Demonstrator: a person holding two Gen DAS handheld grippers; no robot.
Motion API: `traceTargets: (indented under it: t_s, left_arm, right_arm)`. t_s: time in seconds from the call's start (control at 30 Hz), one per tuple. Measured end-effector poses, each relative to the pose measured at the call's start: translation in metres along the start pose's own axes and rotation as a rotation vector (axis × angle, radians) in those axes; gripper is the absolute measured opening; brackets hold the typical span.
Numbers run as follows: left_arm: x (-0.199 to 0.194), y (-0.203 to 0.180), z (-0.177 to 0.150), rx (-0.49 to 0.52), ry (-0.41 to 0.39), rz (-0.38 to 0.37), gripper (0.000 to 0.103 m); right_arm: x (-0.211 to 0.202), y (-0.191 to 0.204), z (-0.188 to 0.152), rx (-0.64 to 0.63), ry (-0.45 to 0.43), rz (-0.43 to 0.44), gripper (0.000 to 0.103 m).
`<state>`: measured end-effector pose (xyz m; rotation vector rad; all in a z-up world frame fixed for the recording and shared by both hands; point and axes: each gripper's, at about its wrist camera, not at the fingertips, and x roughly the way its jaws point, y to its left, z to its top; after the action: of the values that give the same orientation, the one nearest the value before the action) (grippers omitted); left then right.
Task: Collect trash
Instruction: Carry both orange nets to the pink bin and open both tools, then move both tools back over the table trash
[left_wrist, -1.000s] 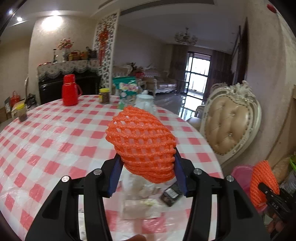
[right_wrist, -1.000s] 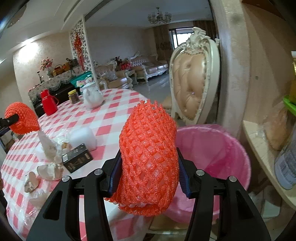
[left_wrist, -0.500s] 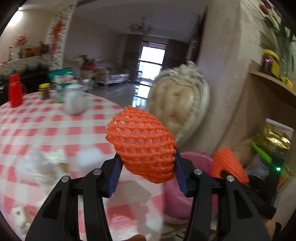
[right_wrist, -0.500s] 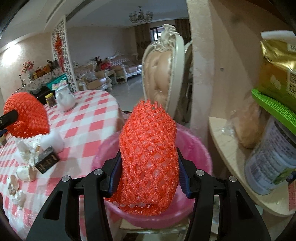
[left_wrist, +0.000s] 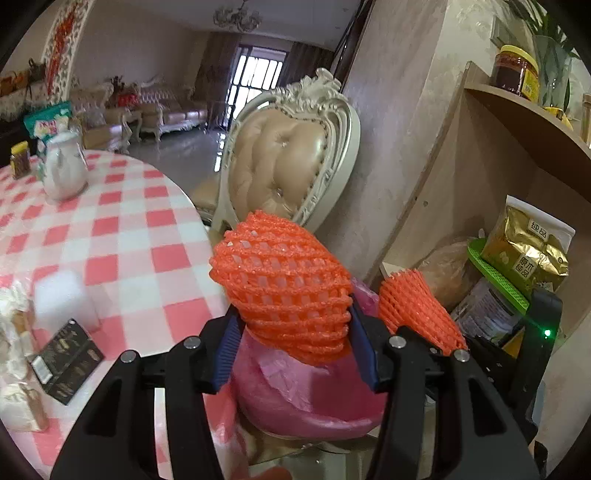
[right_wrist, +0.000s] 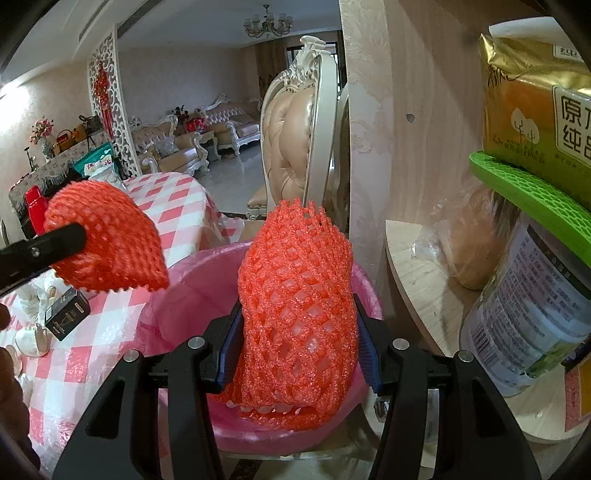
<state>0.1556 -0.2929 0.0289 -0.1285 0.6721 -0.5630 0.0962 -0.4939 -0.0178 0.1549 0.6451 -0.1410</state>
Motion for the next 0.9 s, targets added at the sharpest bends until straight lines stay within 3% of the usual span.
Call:
traceTargets:
  t_s: [0.2, 0.3, 0.5, 0.6, 0.83, 0.9]
  left_arm:
    - [0.018, 0.001, 0.0, -0.012, 0.052, -0.035, 0.067]
    - [0.019, 0.003, 0.001, -0.025, 0.057, -0.04, 0.073]
    - [0.018, 0.011, 0.0, -0.045, 0.053, -0.026, 0.075]
    - [0.014, 0.016, -0.001, -0.053, 0.045, -0.016, 0.077]
    - [-0.008, 0.029, -0.002, -0.068, -0.014, 0.039, 0.09]
    - [-0.015, 0.03, -0.003, -0.053, -0.035, 0.06, 0.098]
  right_arm:
    - [0.007, 0.0, 0.001, -0.004, 0.009, 0.01, 0.053]
    - [0.009, -0.001, 0.001, -0.001, 0.009, 0.017, 0.064]
    - [0.012, 0.0, 0.002, -0.001, 0.005, 0.005, 0.073]
    - [0.011, 0.002, 0.002, -0.009, -0.007, 0.0, 0.083]
    - [0.011, 0.006, 0.002, -0.018, -0.006, 0.0, 0.085]
    - [0.009, 0.009, 0.003, -0.022, -0.011, -0.001, 0.086]
